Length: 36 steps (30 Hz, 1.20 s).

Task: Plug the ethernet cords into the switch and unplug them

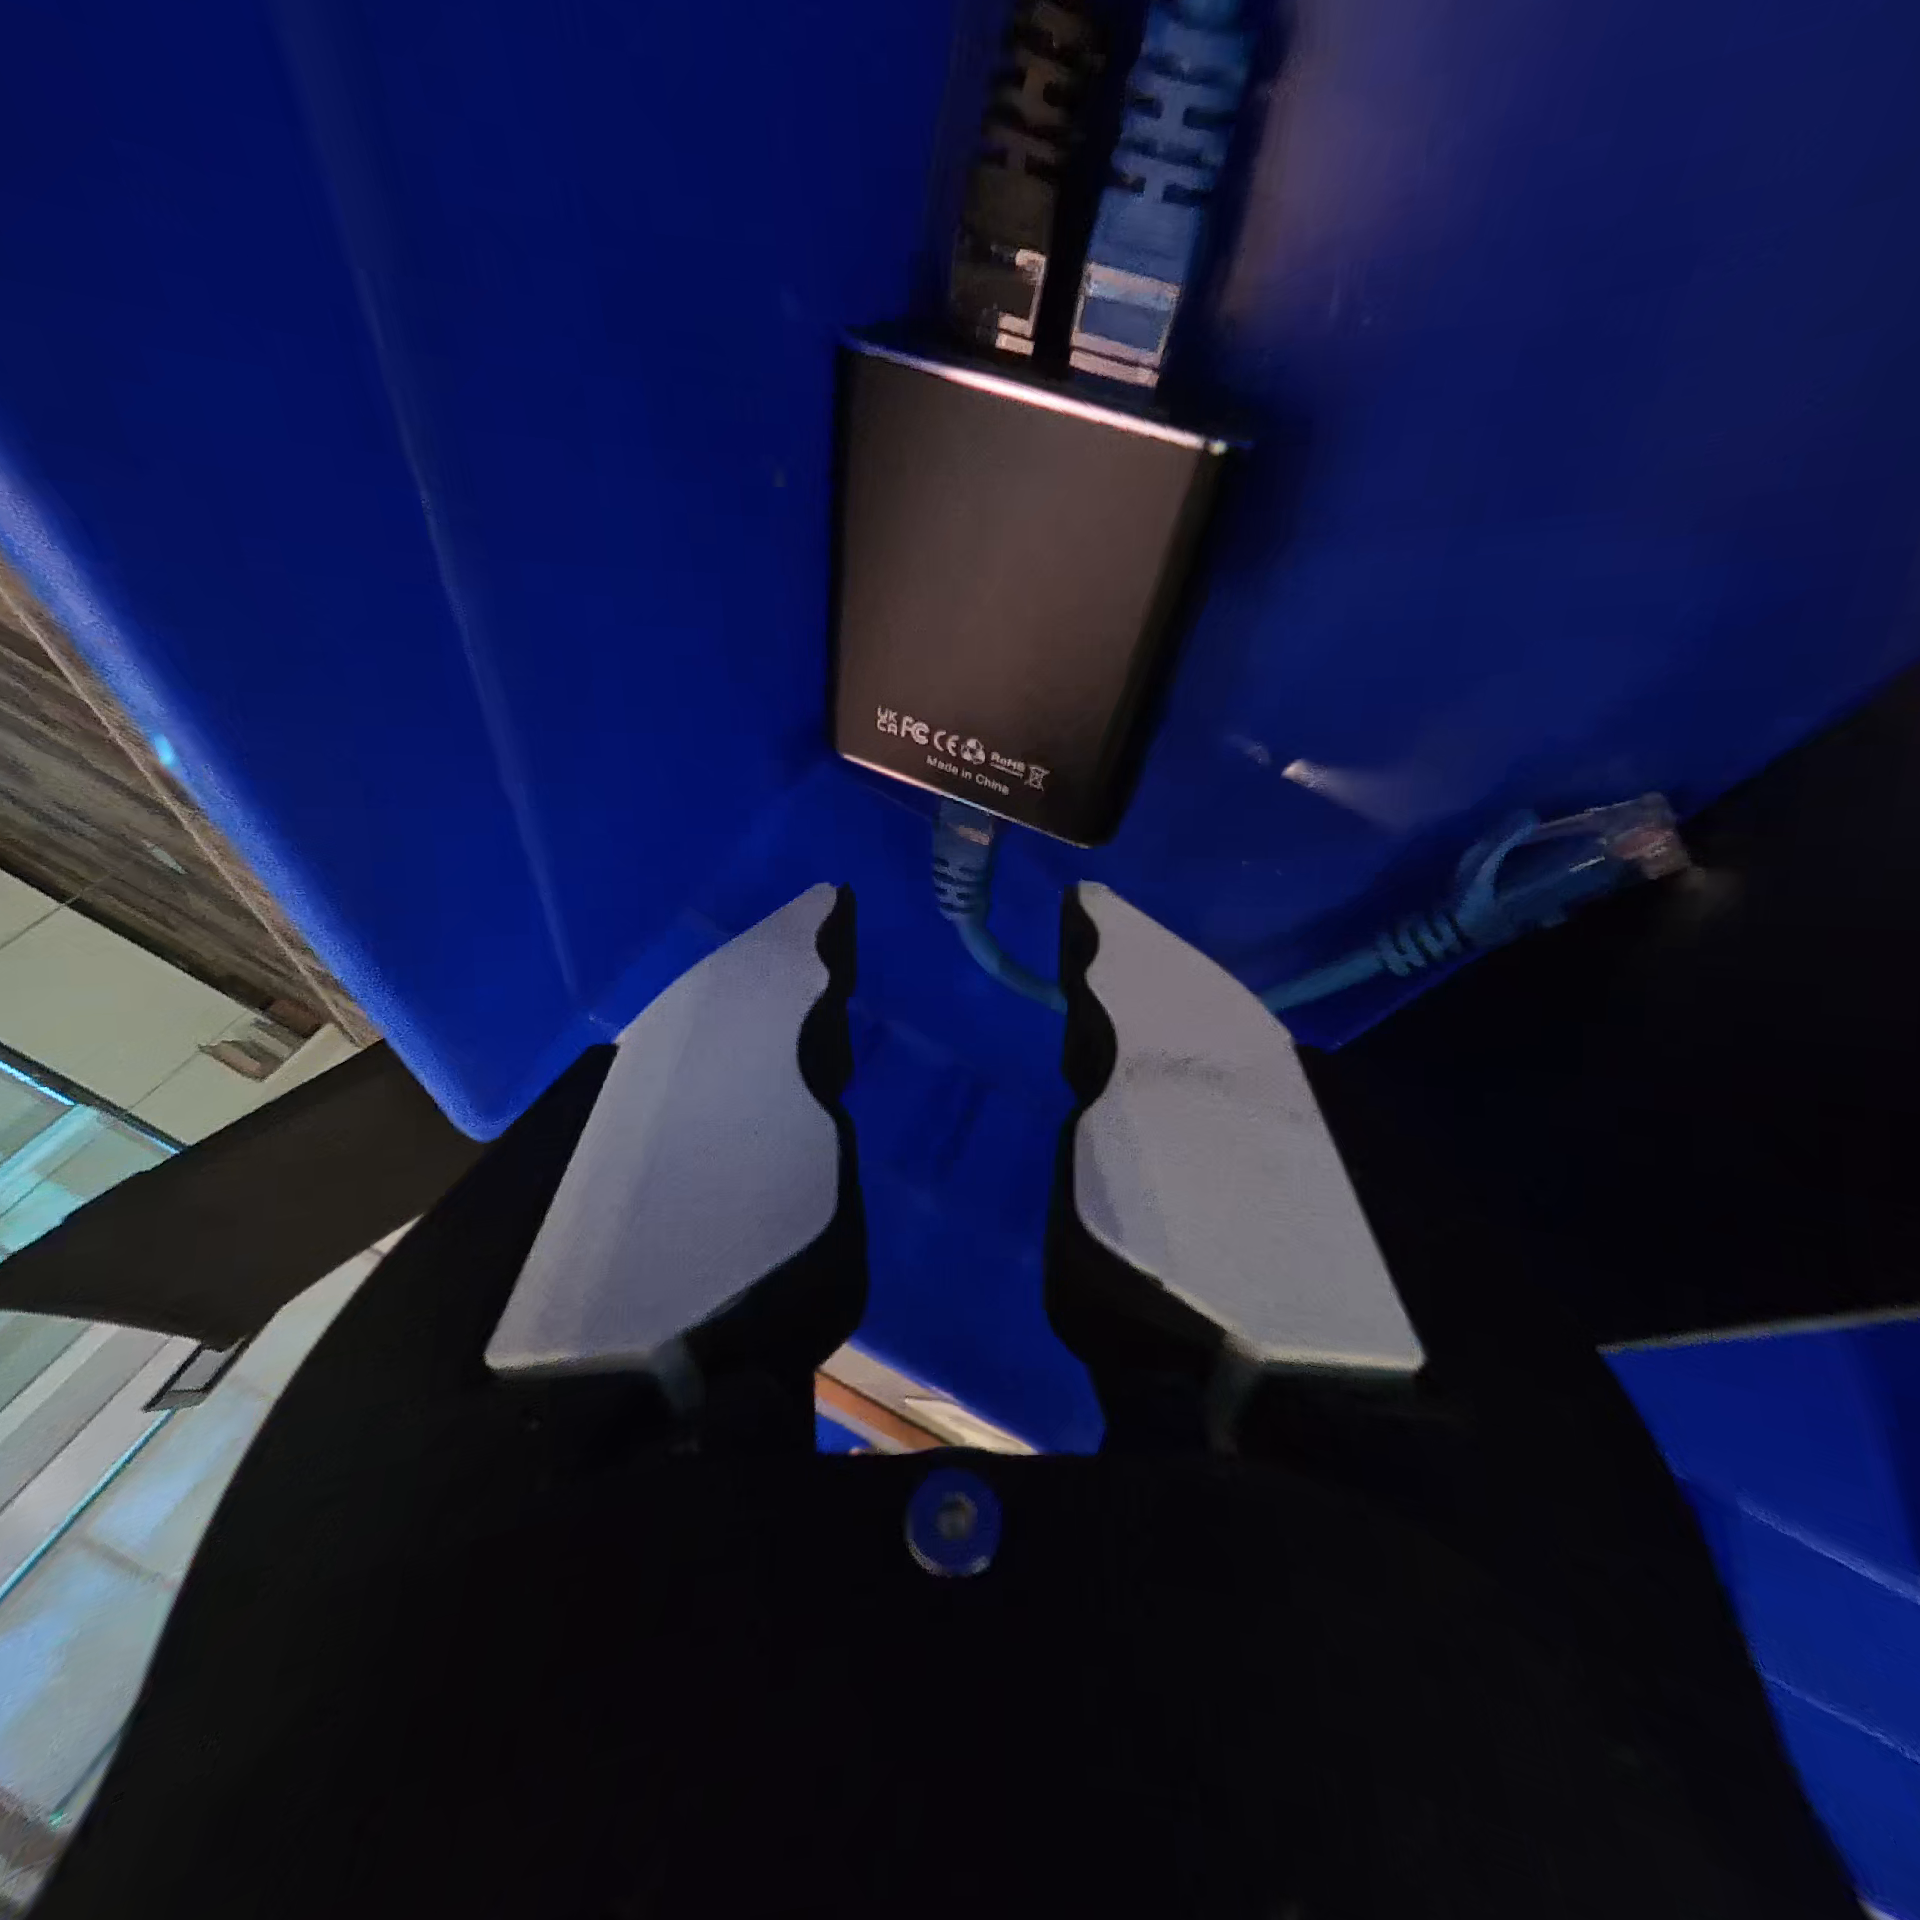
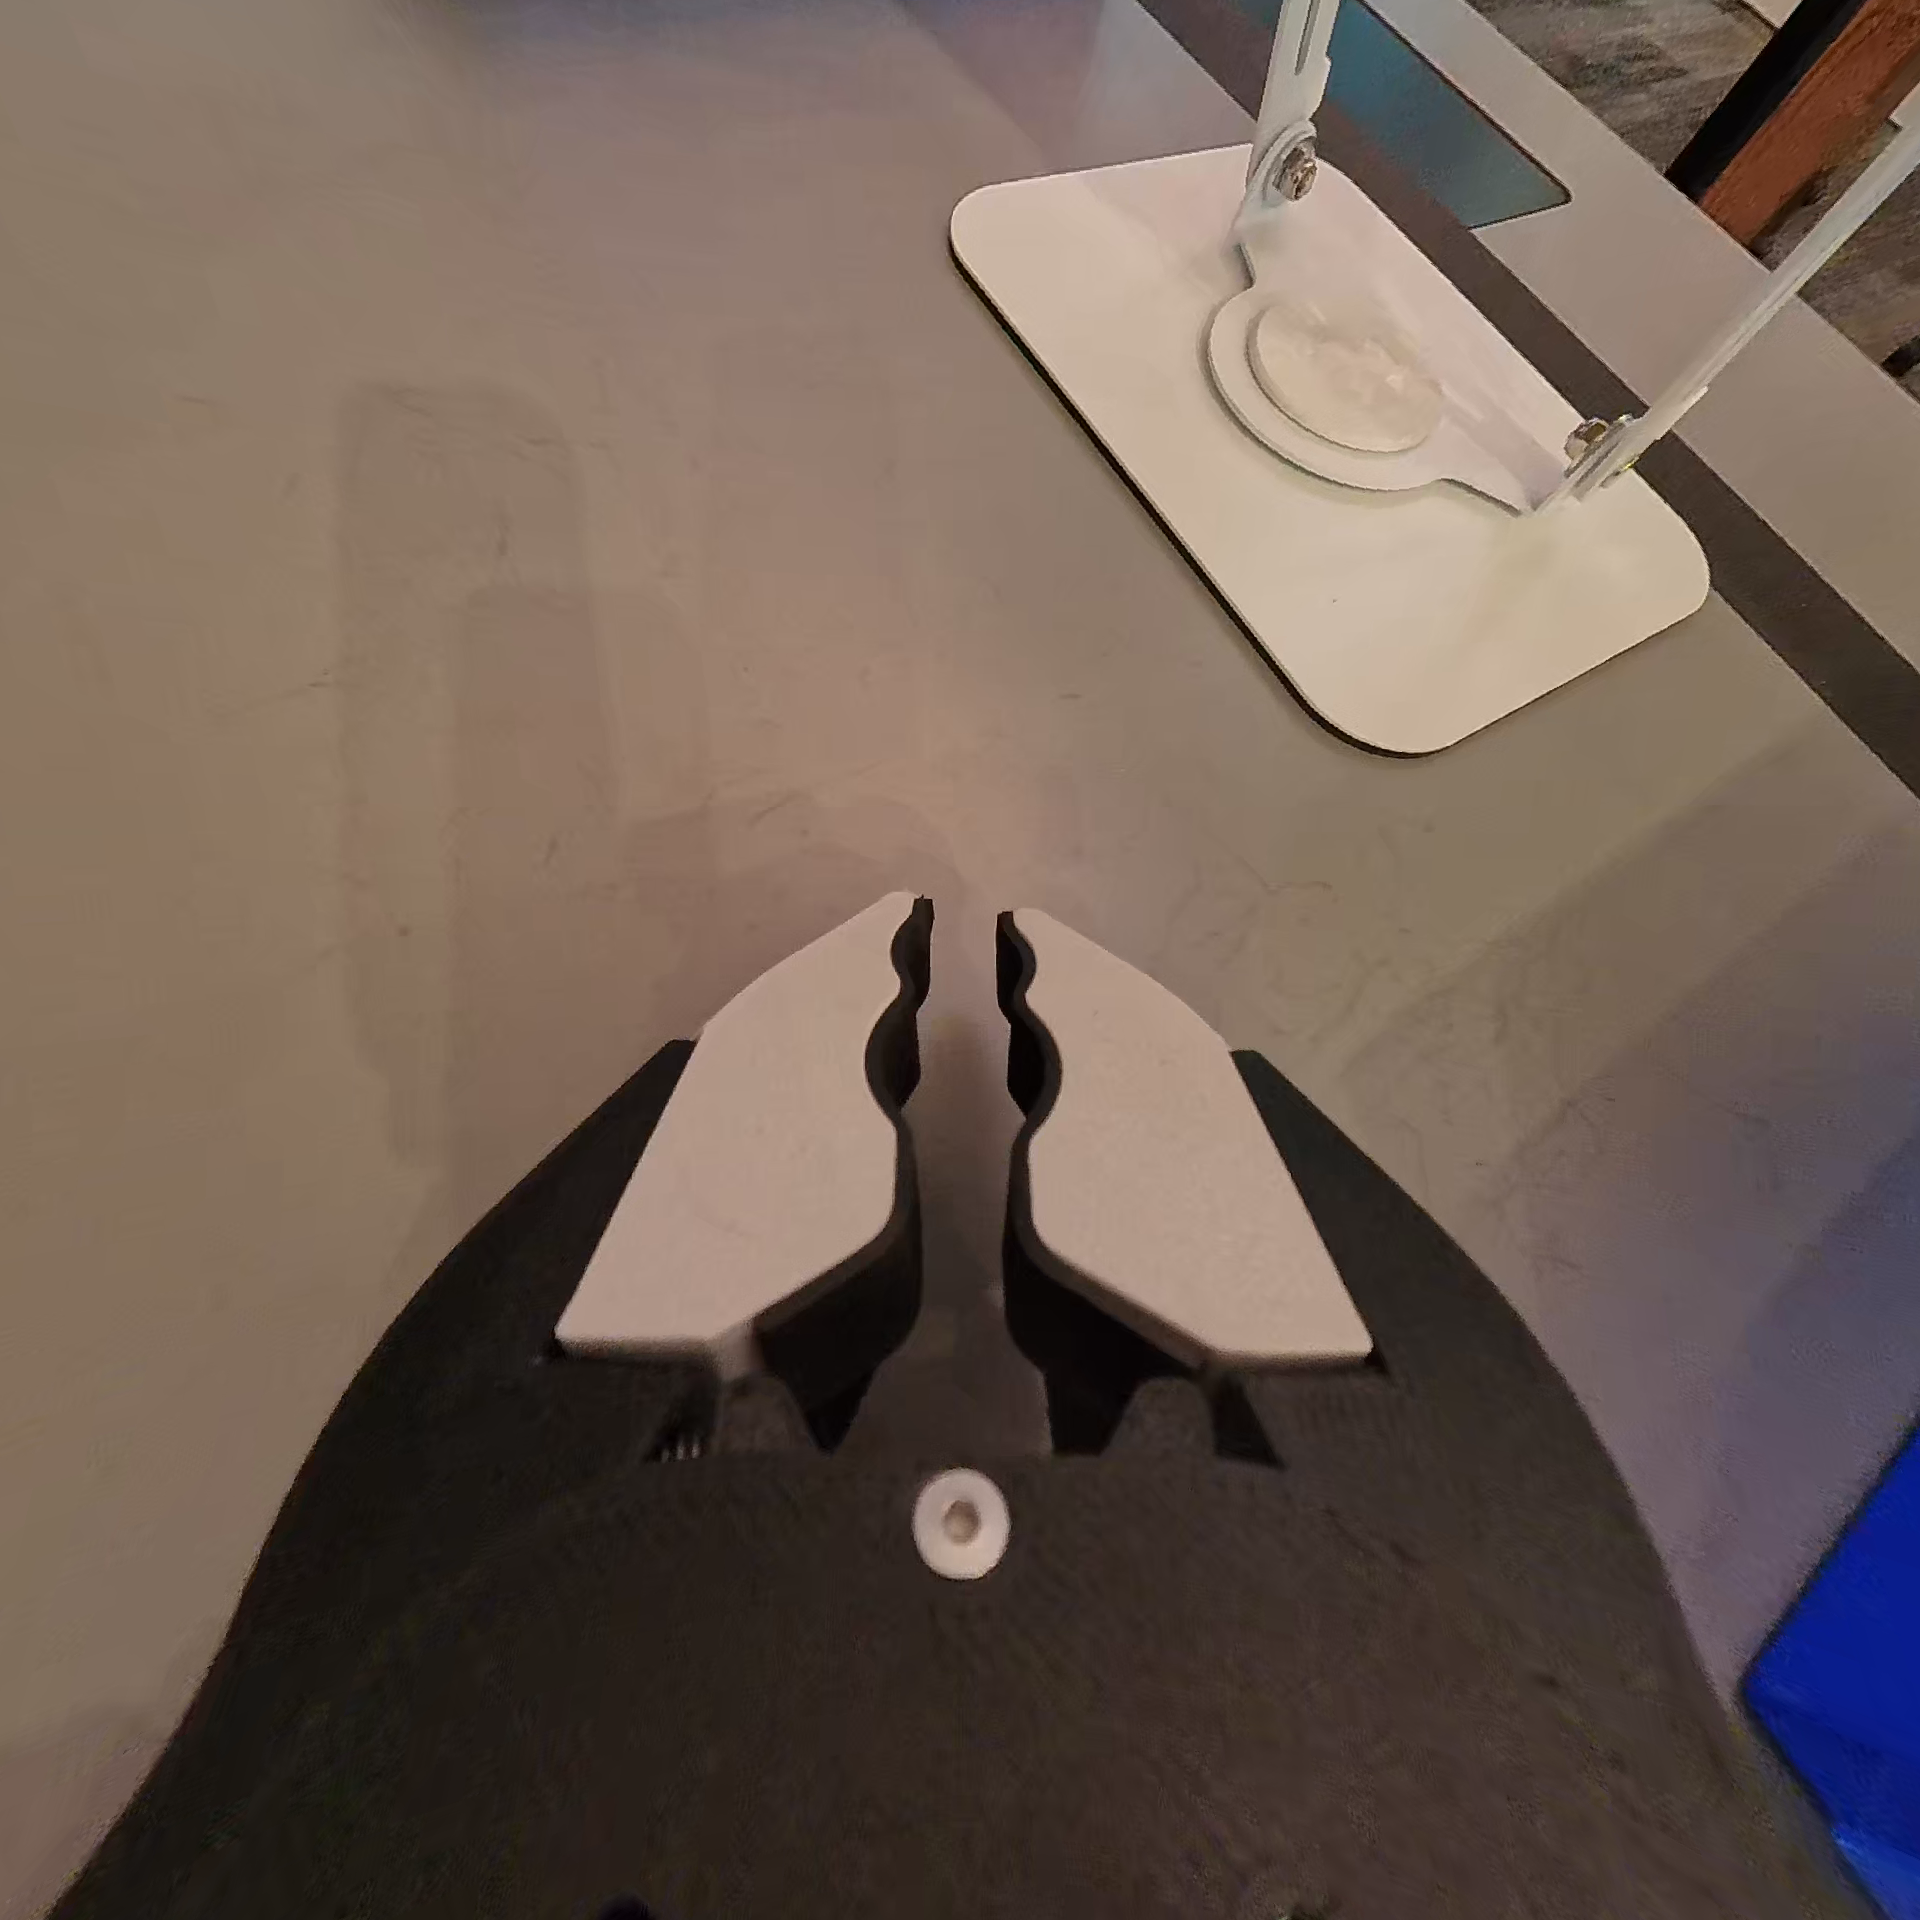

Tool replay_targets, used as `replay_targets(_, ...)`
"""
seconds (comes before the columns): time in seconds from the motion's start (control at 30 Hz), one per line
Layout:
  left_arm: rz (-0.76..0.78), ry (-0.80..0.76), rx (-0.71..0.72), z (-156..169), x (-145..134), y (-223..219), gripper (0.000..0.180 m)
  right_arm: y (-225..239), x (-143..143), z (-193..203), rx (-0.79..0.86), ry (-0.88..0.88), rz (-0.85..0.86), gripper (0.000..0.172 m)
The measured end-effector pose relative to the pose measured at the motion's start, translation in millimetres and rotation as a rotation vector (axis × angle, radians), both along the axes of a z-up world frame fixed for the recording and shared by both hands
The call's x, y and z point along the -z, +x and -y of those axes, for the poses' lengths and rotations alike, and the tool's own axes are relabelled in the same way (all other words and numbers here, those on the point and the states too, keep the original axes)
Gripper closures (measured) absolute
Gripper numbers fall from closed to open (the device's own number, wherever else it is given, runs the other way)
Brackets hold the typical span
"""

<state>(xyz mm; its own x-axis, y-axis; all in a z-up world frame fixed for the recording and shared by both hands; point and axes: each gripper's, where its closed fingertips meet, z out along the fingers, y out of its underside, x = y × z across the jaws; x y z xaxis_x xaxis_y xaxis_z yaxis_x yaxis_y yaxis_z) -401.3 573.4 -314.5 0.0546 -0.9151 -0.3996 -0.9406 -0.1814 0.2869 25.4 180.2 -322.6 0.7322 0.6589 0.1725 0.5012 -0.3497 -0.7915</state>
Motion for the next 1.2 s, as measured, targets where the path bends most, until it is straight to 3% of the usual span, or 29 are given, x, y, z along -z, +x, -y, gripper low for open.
replay_targets(0.3, -0.1, -0.056, 0.008, -4, 19, -6, 0.163, -1, 0, 1, -0.006, -0.003, 0.002, 0.16)
replay_targets(0.57, -0.078, -0.022, 0.025, -4, 11, -6, 0.167, -2, 2, 1, -0.013, -0.009, 0.007, 0.16)
replay_targets(0.9, -0.017, 0.143, 0.036, -1, -29, -10, 0.169, -2, 3, 1, -0.016, -0.013, 0.012, 0.16)
replay_targets(1.2, 0.069, 0.36, 0.069, 12, -82, -13, 0.169, -3, 3, 1, -0.018, -0.015, 0.016, 0.16)
